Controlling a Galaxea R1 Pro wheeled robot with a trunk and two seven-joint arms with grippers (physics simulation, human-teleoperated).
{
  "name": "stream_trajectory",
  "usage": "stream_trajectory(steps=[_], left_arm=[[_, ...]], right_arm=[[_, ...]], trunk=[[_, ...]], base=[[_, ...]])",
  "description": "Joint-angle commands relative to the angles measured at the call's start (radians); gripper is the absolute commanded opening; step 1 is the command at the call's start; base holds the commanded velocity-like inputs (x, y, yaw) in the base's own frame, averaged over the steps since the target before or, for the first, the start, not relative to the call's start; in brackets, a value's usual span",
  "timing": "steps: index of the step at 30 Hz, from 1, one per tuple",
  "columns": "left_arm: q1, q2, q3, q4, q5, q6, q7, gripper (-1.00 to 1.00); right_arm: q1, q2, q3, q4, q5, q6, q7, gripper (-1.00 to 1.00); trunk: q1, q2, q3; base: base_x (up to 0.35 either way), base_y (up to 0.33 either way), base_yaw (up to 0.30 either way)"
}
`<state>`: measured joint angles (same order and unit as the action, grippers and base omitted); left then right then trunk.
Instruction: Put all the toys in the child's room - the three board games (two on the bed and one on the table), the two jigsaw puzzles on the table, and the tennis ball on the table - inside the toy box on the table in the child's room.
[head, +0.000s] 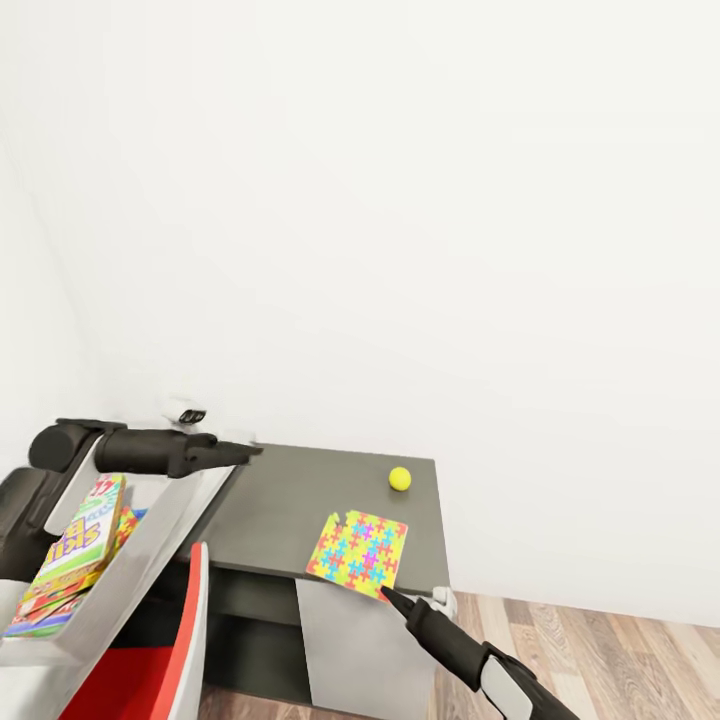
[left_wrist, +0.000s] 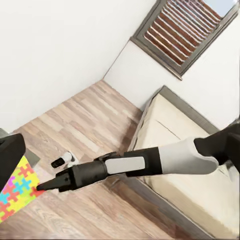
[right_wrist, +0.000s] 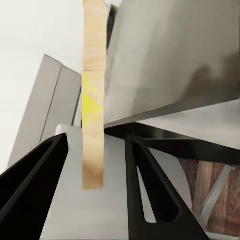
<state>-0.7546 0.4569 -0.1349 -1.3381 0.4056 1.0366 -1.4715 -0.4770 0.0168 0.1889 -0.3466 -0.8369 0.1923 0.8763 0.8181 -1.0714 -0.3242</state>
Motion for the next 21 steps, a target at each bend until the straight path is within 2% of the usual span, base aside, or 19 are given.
stream_trajectory(steps=[1, 3, 5, 6, 7, 8, 11, 18, 21], left_arm=[[0.029, 0.001, -0.001, 0.015, 0.002, 0.011, -0.013, 1.00], [0.103, 0.000, 0.016, 0.035, 0.000, 0.011, -0.058, 1.00], [0.151, 0.000, 0.041, 0.040, -0.001, 0.011, -0.098, 1.00], [0.160, 0.000, 0.048, 0.040, -0.001, 0.011, -0.099, 1.00], [0.174, 0.001, 0.067, 0.037, 0.000, 0.011, -0.099, 1.00], [0.199, 0.003, 0.156, 0.025, -0.001, 0.011, -0.099, 1.00], [0.208, 0.004, 0.189, 0.023, -0.004, 0.011, -0.099, 1.00], [0.217, 0.005, 0.200, 0.022, -0.009, 0.011, -0.099, 1.00], [0.217, 0.005, 0.202, 0.022, -0.010, 0.011, -0.099, 1.00]], right_arm=[[0.000, -0.001, 0.003, 0.000, -0.010, 0.008, 0.008, -1.00], [0.001, -0.002, 0.003, 0.000, -0.010, 0.007, 0.018, -1.00], [0.002, -0.003, 0.003, -0.001, -0.010, 0.006, 0.021, -1.00], [0.002, -0.003, 0.003, -0.001, -0.010, 0.007, 0.022, -1.00], [0.002, -0.003, 0.003, -0.001, -0.010, 0.007, 0.023, -1.00], [0.003, -0.003, 0.003, -0.001, -0.010, 0.007, 0.023, -1.00], [0.005, -0.003, 0.003, -0.002, -0.010, 0.006, 0.024, -1.00], [0.006, -0.003, 0.001, -0.002, -0.009, 0.007, 0.024, -1.00], [0.006, -0.011, 0.001, -0.002, -0.010, 0.010, 0.022, -1.00]], trunk=[[-0.004, 0.006, 0.002], [-0.012, 0.020, 0.008], [-0.019, 0.034, 0.015], [-0.023, 0.041, 0.018], [-0.027, 0.048, 0.021], [-0.031, 0.055, 0.024], [-0.042, 0.076, 0.033], [-0.069, 0.125, 0.055], [-0.081, 0.146, 0.065]], base=[[0.000, 0.000, 0.000], [0.000, 0.000, 0.000], [0.000, 0.000, 0.000], [0.000, 0.000, 0.000], [0.000, 0.000, 0.000], [0.000, 0.000, 0.000], [0.000, 0.000, 0.000], [0.000, 0.000, 0.000], [0.000, 0.000, 0.000]])
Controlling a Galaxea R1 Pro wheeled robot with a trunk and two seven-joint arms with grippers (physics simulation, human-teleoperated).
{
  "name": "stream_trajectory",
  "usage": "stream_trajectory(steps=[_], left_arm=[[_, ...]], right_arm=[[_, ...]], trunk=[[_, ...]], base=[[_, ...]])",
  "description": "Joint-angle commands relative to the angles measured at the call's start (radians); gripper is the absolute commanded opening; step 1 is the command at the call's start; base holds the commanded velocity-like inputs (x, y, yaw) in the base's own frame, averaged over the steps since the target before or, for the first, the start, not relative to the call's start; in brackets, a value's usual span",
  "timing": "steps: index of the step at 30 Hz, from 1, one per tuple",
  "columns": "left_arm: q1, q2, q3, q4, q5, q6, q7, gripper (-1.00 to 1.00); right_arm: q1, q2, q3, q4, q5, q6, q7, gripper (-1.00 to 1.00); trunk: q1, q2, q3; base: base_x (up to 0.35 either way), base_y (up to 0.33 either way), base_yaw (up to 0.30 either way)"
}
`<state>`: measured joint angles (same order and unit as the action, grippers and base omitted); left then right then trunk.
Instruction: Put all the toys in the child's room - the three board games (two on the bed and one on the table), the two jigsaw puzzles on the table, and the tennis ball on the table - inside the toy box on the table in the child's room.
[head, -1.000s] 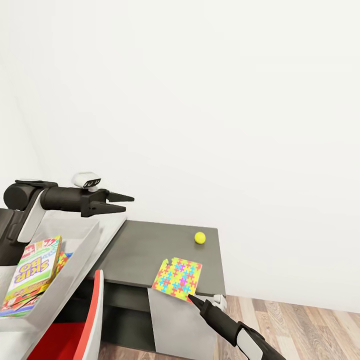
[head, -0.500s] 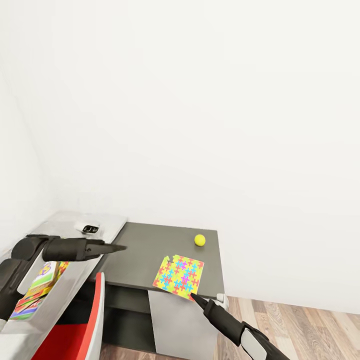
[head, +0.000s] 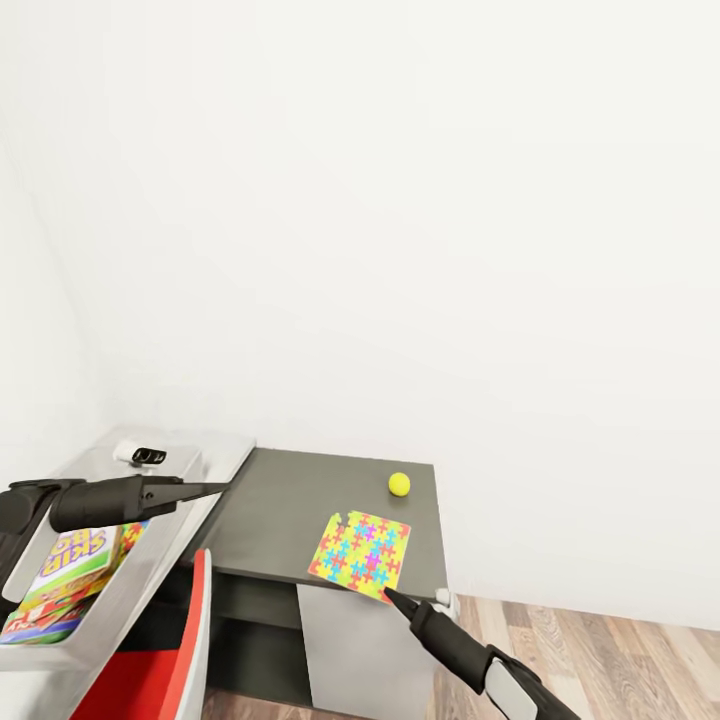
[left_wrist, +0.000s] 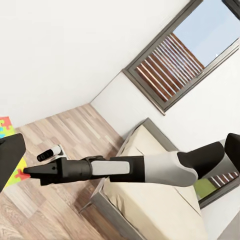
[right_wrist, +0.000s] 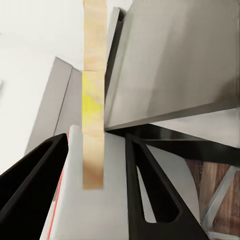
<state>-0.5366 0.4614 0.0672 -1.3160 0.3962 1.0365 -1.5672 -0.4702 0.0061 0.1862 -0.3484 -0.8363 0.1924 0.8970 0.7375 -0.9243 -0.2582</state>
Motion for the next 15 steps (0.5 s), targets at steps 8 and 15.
stream_trajectory(steps=[8, 15], left_arm=[[0.000, -0.001, 0.000, 0.000, 0.000, 0.011, -0.004, 1.00], [0.000, -0.001, 0.000, 0.000, 0.000, 0.011, -0.004, 1.00]], right_arm=[[-0.001, -0.025, 0.003, 0.000, -0.011, 0.013, -0.005, -1.00], [-0.001, -0.036, 0.004, 0.000, -0.007, 0.013, -0.005, -1.00]], trunk=[[-0.031, 0.055, 0.024], [-0.057, 0.104, 0.046]], base=[[0.000, 0.000, 0.000], [0.000, 0.000, 0.000]])
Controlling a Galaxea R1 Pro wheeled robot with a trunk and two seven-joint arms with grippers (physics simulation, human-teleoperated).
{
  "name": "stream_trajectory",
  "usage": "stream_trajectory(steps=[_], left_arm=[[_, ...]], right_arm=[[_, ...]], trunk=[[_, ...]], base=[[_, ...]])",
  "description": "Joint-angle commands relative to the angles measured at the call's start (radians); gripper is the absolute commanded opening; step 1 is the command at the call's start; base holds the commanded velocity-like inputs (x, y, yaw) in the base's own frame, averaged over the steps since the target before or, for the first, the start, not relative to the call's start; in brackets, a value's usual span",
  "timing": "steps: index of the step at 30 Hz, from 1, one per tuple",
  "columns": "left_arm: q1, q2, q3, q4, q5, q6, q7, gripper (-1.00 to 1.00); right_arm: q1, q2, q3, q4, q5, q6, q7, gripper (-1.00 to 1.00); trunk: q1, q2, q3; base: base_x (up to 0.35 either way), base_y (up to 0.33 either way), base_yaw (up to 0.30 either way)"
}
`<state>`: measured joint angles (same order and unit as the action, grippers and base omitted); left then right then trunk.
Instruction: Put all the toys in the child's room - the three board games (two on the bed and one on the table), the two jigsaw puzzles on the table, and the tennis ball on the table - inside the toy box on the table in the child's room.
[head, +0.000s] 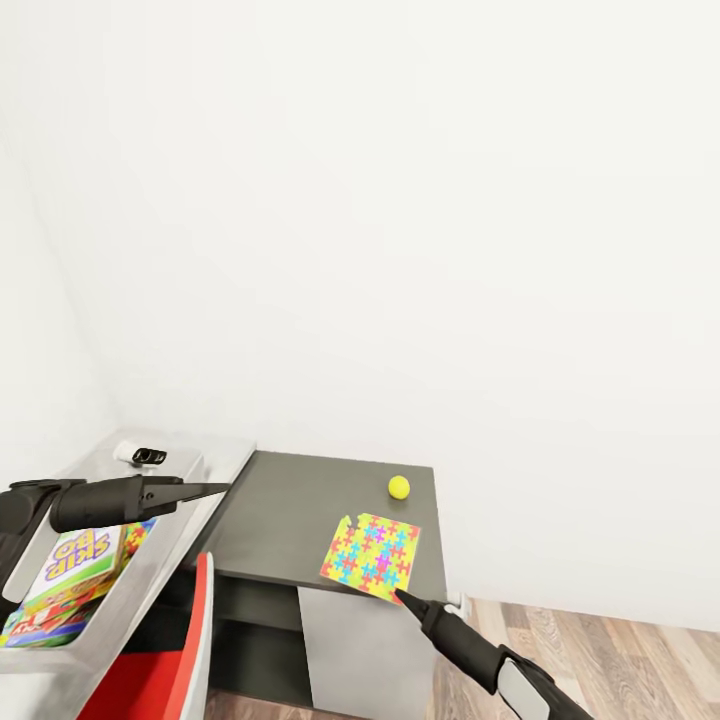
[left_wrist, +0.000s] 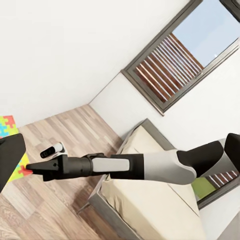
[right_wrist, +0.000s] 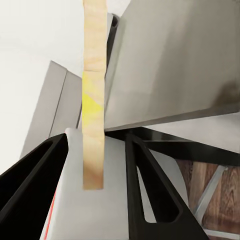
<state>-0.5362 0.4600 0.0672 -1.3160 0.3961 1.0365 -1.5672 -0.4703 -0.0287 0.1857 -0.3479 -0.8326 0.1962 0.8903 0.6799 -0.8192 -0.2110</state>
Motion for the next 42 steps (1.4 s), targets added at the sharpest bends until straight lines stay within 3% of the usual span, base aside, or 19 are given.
stream_trajectory(steps=[1, 12, 28, 42], left_arm=[[-0.001, 0.000, -0.001, 0.000, 0.000, 0.011, -0.004, 1.00], [0.000, -0.001, -0.006, -0.004, 0.001, 0.011, -0.004, 1.00], [0.000, 0.000, -0.003, -0.003, -0.001, 0.011, -0.004, 1.00], [0.000, 0.000, -0.004, -0.002, -0.001, 0.011, -0.004, 1.00]], right_arm=[[-0.001, -0.002, 0.004, 0.000, -0.010, 0.009, 0.002, -1.00], [-0.001, -0.025, 0.004, 0.000, -0.014, 0.004, 0.011, -1.00], [0.001, -0.028, 0.003, 0.001, -0.016, 0.002, 0.011, -1.00], [0.002, -0.034, 0.003, 0.001, -0.016, 0.001, 0.010, -1.00]], trunk=[[-0.004, 0.006, 0.002], [-0.046, 0.083, 0.036], [-0.107, 0.195, 0.087], [-0.161, 0.293, 0.149]], base=[[0.000, 0.000, 0.000], [0.000, 0.000, 0.000], [0.000, 0.000, 0.000], [0.000, 0.000, -0.088]])
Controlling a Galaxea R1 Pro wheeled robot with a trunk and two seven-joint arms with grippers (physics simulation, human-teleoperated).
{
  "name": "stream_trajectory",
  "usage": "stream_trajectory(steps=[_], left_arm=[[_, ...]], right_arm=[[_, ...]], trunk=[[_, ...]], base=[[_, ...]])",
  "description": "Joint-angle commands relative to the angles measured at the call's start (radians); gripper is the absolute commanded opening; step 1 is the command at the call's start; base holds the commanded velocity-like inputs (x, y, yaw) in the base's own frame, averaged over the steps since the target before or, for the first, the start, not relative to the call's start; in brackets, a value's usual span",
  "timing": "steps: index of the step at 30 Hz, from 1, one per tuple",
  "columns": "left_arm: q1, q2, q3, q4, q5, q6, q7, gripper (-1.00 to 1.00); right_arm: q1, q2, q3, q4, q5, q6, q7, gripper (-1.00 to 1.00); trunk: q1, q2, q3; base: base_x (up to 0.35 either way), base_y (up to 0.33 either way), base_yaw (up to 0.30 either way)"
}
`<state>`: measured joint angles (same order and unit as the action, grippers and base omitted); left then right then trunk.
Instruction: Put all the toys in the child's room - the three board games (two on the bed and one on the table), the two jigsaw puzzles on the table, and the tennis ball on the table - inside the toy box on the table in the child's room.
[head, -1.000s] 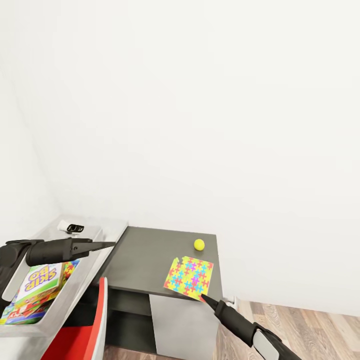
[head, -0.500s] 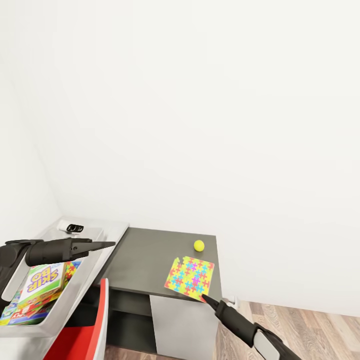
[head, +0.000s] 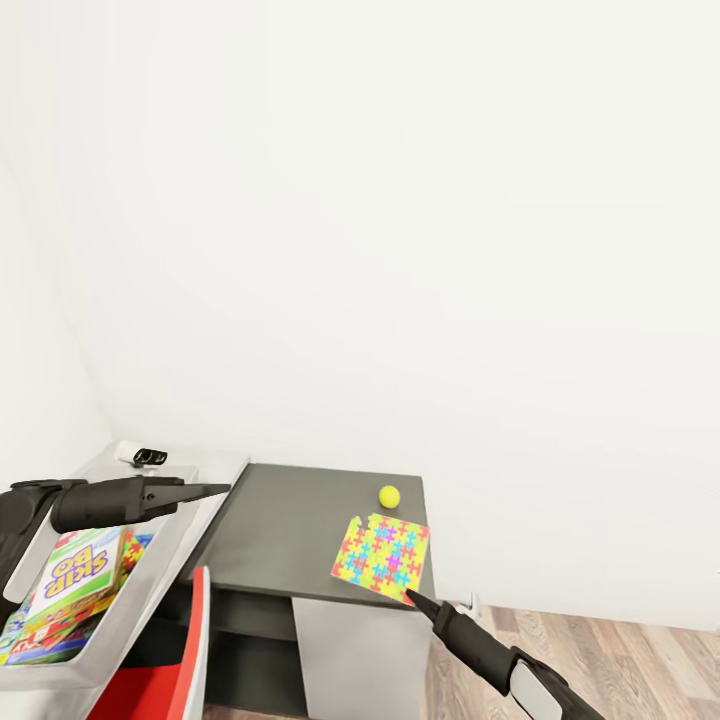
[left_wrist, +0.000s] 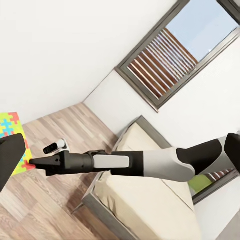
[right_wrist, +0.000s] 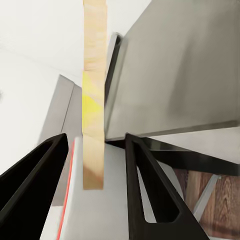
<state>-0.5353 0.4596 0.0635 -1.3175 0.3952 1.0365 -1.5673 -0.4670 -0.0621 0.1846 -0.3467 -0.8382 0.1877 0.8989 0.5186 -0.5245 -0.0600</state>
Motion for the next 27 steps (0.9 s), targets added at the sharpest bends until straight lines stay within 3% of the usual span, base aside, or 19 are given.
stream_trajectory(steps=[1, 15, 27], left_arm=[[-0.001, 0.000, 0.000, 0.000, -0.001, 0.011, -0.004, 1.00], [-0.001, -0.001, -0.004, 0.000, -0.003, 0.011, -0.004, 1.00], [0.010, -0.002, -0.002, 0.000, -0.002, -0.001, -0.004, 1.00]], right_arm=[[-0.001, -0.001, 0.004, 0.000, -0.010, 0.010, 0.002, -1.00], [-0.001, -0.002, 0.005, 0.000, -0.010, 0.010, 0.002, -1.00], [-0.001, -0.005, 0.004, 0.001, -0.010, 0.009, 0.002, -1.00]], trunk=[[-0.003, 0.006, 0.003], [-0.057, 0.104, 0.068], [-0.057, 0.104, 0.080]], base=[[0.000, 0.000, -0.081], [0.000, 0.000, -0.045], [-0.006, -0.039, -0.001]])
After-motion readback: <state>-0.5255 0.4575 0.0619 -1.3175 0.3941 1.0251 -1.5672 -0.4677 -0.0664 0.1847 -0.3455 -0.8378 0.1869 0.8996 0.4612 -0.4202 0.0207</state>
